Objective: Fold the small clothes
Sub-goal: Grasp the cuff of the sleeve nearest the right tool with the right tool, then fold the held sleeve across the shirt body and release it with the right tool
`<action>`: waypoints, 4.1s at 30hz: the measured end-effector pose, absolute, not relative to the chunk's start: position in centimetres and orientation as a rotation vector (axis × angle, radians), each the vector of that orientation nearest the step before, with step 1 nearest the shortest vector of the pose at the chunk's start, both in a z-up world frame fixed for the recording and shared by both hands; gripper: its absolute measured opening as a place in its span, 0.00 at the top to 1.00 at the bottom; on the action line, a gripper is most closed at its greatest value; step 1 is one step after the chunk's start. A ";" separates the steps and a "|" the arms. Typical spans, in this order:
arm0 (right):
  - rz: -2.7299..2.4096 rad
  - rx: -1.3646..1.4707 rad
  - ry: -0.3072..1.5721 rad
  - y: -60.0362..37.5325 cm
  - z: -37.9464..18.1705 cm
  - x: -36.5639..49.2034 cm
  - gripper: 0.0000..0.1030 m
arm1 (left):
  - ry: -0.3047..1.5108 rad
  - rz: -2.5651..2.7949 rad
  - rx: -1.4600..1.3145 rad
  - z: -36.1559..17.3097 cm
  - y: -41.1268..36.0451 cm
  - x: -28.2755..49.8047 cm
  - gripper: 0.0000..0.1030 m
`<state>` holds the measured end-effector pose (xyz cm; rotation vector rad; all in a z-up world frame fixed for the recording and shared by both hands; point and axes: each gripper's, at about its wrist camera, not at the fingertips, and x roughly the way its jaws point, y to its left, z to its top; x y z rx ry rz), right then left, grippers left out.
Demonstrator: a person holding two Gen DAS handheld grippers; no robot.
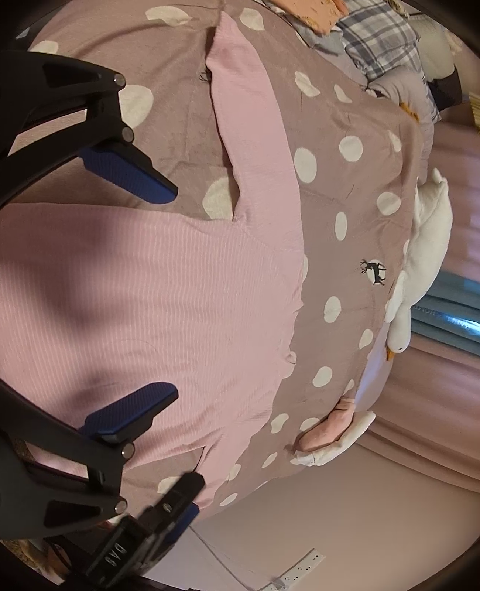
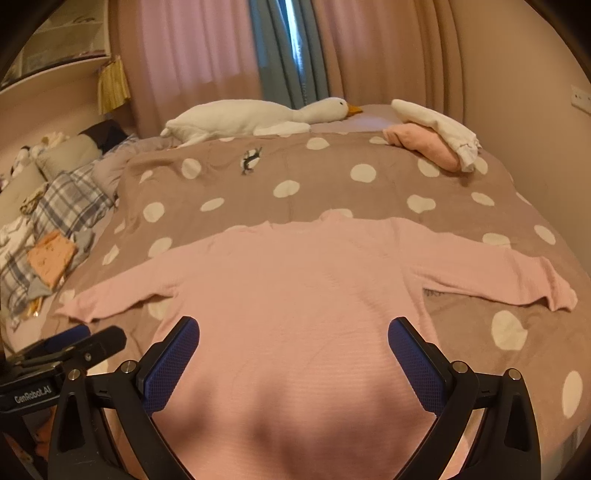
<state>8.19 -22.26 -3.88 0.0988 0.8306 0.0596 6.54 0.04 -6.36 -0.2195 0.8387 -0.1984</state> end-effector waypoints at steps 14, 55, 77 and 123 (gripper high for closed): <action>-0.210 0.492 0.746 -39.8 -1.3 8.1 0.30 | 0.990 -0.285 -0.179 -10.7 -1.8 9.6 0.18; -0.703 0.535 0.775 -57.2 -6.3 10.3 0.94 | 1.101 -0.239 -0.301 -13.3 0.0 10.2 0.21; -0.449 0.075 0.657 -39.5 2.9 16.4 0.94 | 0.891 -0.138 -0.293 -7.0 4.0 8.7 0.19; 0.432 0.091 1.208 -15.7 -12.6 17.9 0.80 | 0.939 -0.097 -0.382 -8.5 7.2 8.3 0.19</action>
